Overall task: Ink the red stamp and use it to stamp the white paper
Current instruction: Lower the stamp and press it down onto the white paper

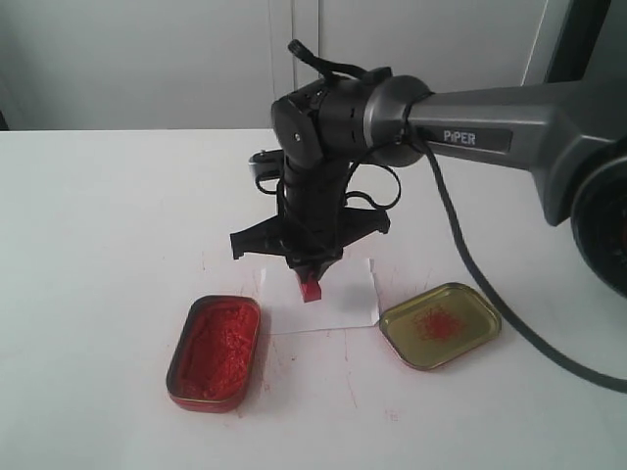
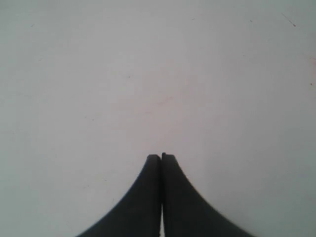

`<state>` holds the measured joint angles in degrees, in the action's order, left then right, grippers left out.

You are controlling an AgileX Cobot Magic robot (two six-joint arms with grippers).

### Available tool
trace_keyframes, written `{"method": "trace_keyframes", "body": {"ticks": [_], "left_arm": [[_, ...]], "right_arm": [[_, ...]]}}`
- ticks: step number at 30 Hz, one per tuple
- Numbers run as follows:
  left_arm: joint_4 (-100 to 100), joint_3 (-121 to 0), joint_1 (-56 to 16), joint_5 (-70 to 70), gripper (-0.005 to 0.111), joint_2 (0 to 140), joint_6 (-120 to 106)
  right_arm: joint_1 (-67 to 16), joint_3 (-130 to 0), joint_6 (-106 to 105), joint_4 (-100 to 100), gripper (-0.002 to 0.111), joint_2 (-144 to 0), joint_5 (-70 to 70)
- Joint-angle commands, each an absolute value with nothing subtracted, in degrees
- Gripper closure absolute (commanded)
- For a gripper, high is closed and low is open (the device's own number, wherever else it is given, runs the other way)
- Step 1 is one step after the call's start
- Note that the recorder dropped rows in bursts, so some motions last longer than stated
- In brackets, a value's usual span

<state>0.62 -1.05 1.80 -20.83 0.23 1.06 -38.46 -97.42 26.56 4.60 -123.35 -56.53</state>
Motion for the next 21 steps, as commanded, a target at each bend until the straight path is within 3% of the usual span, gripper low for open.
{"method": "trace_keyframes", "body": {"ticks": [1, 21], "left_arm": [[0.45, -0.62, 1.36, -20.82, 0.107, 0.00, 1.23], [0.45, -0.62, 1.36, -20.82, 0.107, 0.00, 1.23]], "right_arm": [[-38.58, -97.20, 27.19, 5.99, 0.108, -123.96, -58.10], [-38.58, -97.20, 26.57, 5.64, 0.108, -133.55, -60.73]]}}
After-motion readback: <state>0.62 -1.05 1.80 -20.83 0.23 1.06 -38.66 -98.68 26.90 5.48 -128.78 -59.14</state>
